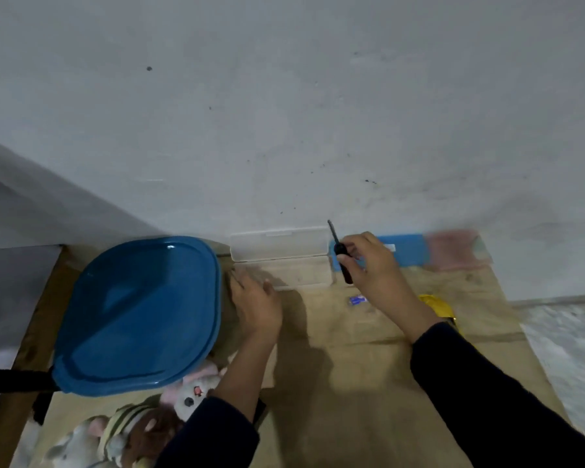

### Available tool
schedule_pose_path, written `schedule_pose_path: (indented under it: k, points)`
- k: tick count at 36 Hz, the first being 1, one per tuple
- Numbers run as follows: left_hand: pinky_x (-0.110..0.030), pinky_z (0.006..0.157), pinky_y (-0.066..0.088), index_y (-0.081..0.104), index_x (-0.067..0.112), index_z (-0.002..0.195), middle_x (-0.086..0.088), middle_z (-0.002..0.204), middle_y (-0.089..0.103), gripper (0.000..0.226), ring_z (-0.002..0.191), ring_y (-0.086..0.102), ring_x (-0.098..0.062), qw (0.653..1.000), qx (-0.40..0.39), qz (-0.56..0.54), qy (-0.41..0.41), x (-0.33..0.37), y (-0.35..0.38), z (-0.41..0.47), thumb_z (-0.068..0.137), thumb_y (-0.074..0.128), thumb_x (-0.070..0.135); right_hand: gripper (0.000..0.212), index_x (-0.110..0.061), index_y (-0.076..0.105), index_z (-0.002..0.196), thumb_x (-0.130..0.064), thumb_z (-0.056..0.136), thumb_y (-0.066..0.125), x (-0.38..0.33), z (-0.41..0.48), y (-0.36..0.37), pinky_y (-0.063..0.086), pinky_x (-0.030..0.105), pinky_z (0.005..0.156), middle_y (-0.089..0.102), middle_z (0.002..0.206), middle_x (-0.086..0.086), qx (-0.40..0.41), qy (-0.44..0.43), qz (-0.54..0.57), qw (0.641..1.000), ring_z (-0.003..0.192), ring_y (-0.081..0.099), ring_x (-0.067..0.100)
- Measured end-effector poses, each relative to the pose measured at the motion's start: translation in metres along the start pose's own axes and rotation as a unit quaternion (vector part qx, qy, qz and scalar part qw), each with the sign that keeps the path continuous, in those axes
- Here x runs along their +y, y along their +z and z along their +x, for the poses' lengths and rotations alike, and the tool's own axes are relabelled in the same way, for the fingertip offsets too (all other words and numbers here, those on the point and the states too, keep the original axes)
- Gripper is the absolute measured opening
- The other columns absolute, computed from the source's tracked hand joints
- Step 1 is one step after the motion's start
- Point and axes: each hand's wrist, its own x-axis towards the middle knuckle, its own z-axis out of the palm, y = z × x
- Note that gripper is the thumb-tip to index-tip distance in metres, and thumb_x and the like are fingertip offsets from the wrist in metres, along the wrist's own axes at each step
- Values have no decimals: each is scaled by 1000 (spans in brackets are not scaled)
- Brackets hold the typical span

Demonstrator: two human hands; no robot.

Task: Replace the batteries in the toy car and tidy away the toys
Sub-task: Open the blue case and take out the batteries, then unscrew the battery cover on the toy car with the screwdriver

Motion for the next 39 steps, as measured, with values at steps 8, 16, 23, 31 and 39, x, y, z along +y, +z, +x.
schedule_pose_path:
  k: [8, 16, 23, 31, 39]
  points:
    - [-23, 116, 8, 11, 7, 150, -6, 159, 10, 64, 146, 10, -18, 983, -63, 4, 173, 76, 40, -82, 98, 46, 19, 9, -5, 62, 95, -11, 88, 61, 57, -44, -106, 49, 33, 81, 65, 85, 13, 51, 160, 63, 984, 84, 62, 27]
    - [-33, 118, 6, 5, 17, 151, -8, 160, -3, 84, 147, -4, -24, 930, -245, 109, 254, 99, 105, -195, 90, 51, 51, 14, -6, 60, 87, -18, 85, 67, 137, -116, -142, 49, 35, 80, 62, 87, 8, 30, 280, 20, 959, 87, 59, 25]
    - [-45, 116, 13, 3, 26, 151, -13, 156, -21, 104, 144, -7, -37, 923, -277, 181, 196, 98, 130, -216, 75, 62, 63, 21, 3, 63, 89, -14, 80, 71, 166, -142, -129, 38, 4, 56, 56, 76, 3, 7, 292, 14, 956, 73, 52, 14]
    - [-45, 103, 36, 5, 34, 149, -15, 155, -12, 99, 137, 19, -41, 925, -302, 170, 157, 100, 128, -209, 73, 69, 43, 12, -2, 62, 90, -10, 83, 68, 172, -141, -123, 38, 7, 53, 58, 75, 2, -22, 265, 41, 963, 70, 53, 12]
    - [-44, 107, 31, 5, 40, 149, -10, 156, -9, 98, 140, 11, -38, 926, -336, 124, 121, 101, 116, -200, 78, 72, 34, 26, -5, 60, 88, -27, 96, 48, 171, -147, -128, 32, 15, 56, 52, 76, 1, -59, 228, -57, 970, 67, 46, 11]
